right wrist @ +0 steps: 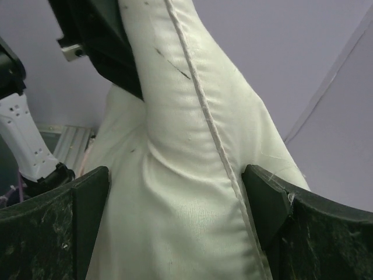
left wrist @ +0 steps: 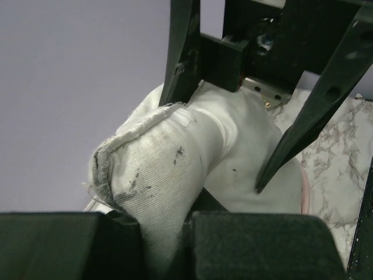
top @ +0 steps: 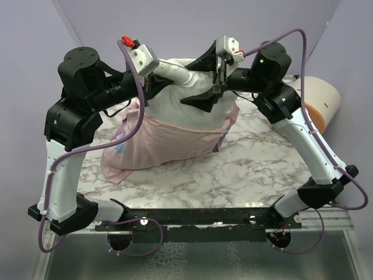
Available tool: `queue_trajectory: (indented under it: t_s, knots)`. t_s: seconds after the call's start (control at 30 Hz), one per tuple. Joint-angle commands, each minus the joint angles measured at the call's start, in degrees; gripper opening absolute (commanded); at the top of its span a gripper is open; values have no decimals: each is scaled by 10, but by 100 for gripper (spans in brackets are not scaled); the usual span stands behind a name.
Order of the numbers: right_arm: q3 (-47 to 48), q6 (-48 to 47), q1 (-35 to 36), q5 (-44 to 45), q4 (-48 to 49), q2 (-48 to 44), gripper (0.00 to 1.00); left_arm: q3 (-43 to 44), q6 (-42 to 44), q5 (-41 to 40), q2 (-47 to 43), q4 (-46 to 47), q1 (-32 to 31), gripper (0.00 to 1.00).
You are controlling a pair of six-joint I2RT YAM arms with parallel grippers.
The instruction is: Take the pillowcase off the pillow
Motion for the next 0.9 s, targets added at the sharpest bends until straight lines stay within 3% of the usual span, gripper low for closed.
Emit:
queue_trajectory:
  t_s: [0.0,0.1,0.17,0.27,0.3,0.33,0.4,0.43,0.47,0.63,0.77,0.87]
  knots:
    - [29,-80,24,127,-124,46,97,31,5,22,0,23,-2,0]
    - [2,-68,25,170,-84,42,83,42,1,28,1,22,-2,0]
    - [-30,-46,25,180,-16,26,65,48,0,30,1,20,-2,0]
    - [-20,-21,25,204,21,24,29,55,0,21,1,17,-2,0]
    - [-15,-15,26,220,34,23,12,55,0,13,-1,17,-2,5]
    - [-16,-7,25,238,56,19,2,52,5,4,-2,15,-2,18]
    - [-41,14,24,259,121,-3,1,43,24,-32,-4,5,-2,59]
    - [-61,21,23,259,161,-17,1,35,36,-55,-6,-3,-2,71]
    - [-83,30,20,259,199,-30,1,23,51,-79,-8,-13,-2,75]
    - [-96,54,10,247,239,-45,1,-94,155,-219,-39,-52,3,80]
    - [-124,48,10,244,245,-59,1,-181,193,-189,-86,-69,27,80]
    - [-138,38,10,245,243,-69,1,-190,212,-184,-96,-104,31,79]
